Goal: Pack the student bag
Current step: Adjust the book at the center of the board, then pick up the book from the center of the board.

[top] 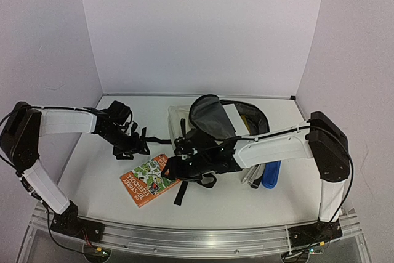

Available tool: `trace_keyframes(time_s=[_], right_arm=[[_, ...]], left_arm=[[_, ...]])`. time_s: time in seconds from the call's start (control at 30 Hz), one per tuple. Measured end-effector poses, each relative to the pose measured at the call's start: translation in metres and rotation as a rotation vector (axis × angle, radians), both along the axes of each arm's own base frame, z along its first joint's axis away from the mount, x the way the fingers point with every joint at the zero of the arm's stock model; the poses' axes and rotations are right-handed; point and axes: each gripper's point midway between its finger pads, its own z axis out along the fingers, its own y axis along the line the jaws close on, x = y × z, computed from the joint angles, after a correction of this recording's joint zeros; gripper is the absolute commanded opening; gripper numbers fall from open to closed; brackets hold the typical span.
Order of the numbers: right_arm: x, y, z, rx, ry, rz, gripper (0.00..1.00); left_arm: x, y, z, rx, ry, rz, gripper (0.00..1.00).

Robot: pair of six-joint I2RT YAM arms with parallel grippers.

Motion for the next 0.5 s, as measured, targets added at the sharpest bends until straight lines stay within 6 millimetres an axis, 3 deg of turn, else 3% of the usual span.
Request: trace_keyframes(time_s=[0.17,0.5], right_arm=[[0.000,-0.001,-0.010,0.004,0.055,-0.012,0.55],[0.002,-0.006,-0.032,-0.015,0.115,-0.048,0.56]], left_arm=[[-0.011,-0.005,-0.026,-0.001,0.083,-0.064,0.76],[-0.025,-0.019,-0.033,-0.036,0.123,-0.151,0.72]])
